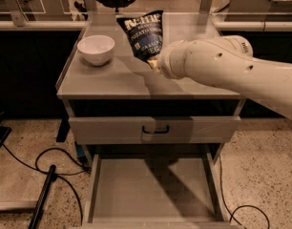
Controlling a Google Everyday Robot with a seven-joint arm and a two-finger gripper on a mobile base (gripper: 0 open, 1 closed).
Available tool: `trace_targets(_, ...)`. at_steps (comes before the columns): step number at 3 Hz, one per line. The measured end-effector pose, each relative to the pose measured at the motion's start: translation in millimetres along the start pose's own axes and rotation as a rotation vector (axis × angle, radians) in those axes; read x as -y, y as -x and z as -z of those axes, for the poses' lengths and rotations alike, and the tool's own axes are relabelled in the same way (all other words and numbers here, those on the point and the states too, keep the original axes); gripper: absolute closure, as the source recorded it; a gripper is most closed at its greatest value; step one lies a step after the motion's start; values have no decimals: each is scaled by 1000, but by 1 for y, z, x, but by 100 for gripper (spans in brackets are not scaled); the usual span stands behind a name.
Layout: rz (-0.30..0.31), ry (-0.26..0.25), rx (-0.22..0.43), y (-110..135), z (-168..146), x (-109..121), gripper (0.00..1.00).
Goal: Pick blue chip bag from middle drawer and place on counter
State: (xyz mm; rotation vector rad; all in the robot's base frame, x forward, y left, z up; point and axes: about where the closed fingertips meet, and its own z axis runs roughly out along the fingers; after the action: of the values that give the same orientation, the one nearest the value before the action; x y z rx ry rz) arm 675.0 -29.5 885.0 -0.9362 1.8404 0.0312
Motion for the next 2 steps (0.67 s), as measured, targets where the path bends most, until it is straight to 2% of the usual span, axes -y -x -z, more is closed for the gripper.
trace_targets(1, 10, 44, -42, -8, -12, 13, 100)
trace_targets(2, 3, 101, -122, -31, -26, 33, 100)
